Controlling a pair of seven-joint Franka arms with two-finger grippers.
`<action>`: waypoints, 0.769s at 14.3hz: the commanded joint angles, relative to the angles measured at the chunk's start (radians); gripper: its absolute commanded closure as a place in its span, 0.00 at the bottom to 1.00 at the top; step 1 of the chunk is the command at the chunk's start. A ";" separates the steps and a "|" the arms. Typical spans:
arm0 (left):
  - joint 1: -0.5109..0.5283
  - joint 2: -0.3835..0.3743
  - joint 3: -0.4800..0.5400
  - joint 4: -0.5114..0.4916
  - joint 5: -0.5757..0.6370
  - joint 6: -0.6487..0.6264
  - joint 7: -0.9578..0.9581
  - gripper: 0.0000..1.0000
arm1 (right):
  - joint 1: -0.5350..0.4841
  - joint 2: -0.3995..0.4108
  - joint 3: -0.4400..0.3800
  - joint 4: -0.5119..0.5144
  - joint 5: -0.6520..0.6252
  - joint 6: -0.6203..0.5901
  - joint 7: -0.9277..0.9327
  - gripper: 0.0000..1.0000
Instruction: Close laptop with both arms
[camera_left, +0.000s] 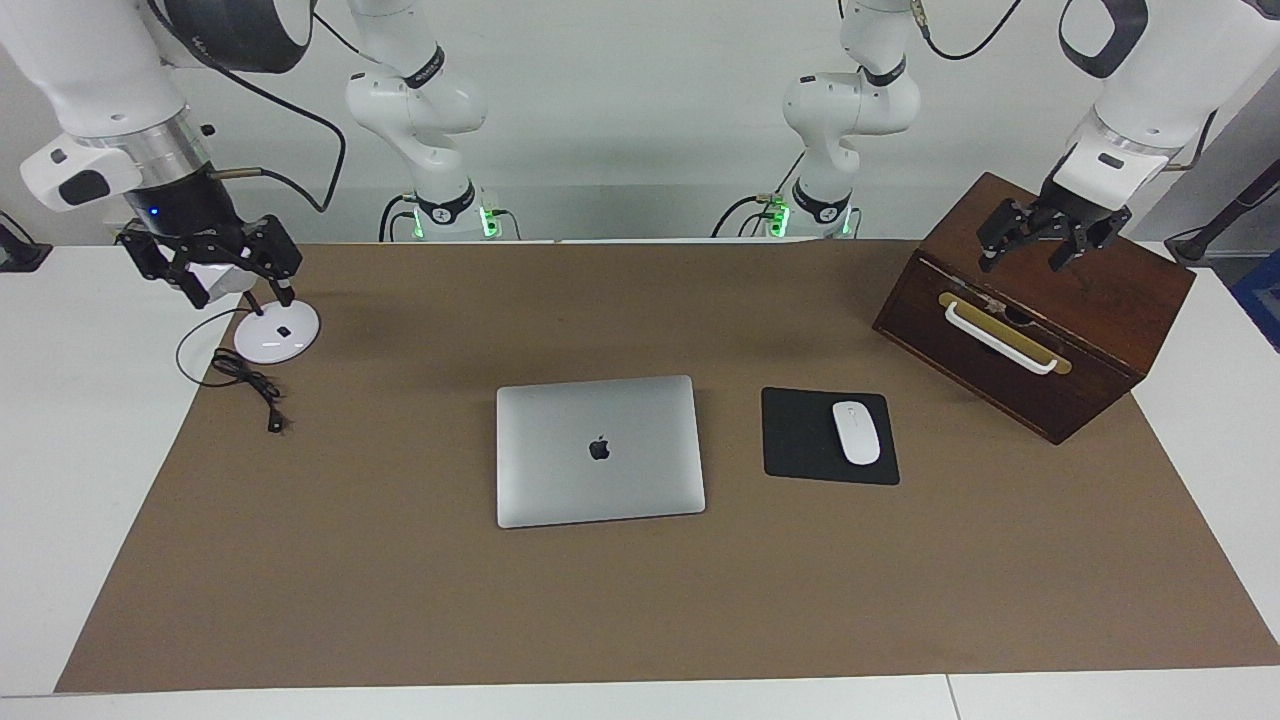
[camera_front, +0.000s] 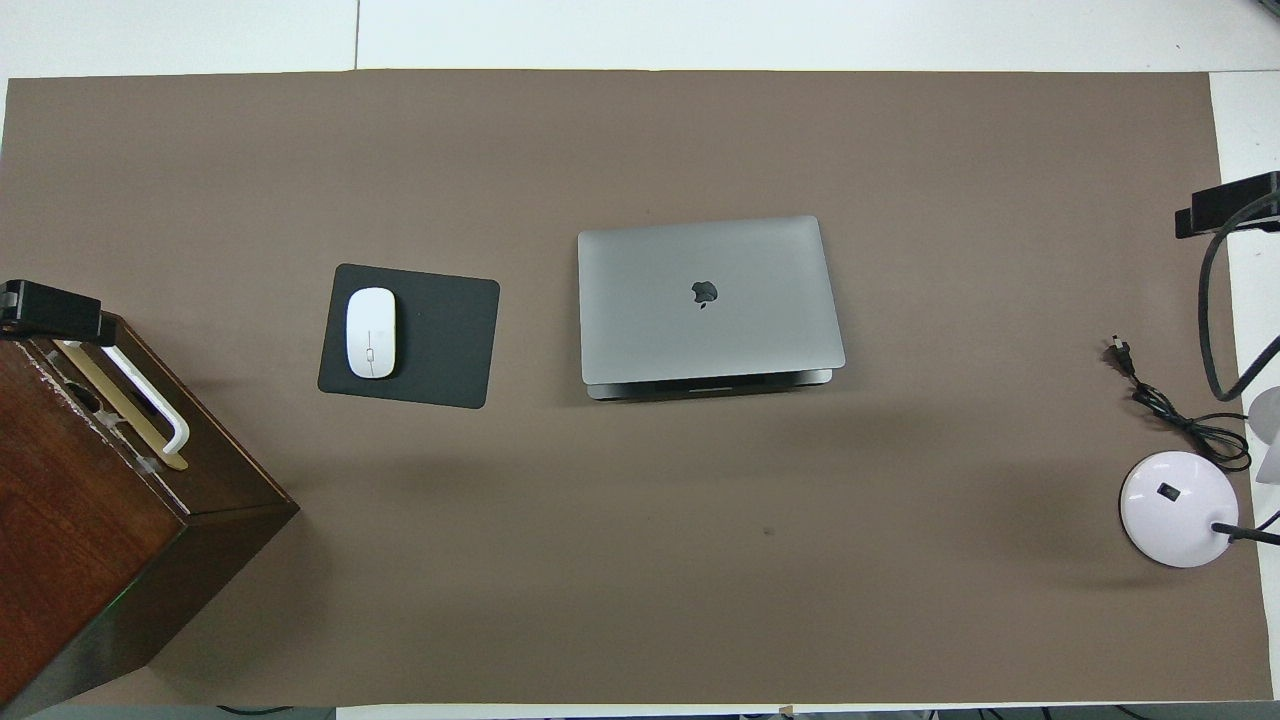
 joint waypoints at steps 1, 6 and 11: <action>-0.008 0.014 0.005 0.030 0.017 -0.014 -0.013 0.00 | -0.001 -0.016 0.007 -0.017 -0.011 0.007 -0.009 0.00; -0.009 0.017 0.005 0.037 0.017 -0.016 -0.013 0.00 | 0.002 -0.019 0.013 -0.022 -0.011 0.007 -0.009 0.00; -0.009 0.028 0.005 0.049 0.017 -0.022 -0.013 0.00 | -0.002 -0.027 0.013 -0.043 0.021 0.018 -0.015 0.00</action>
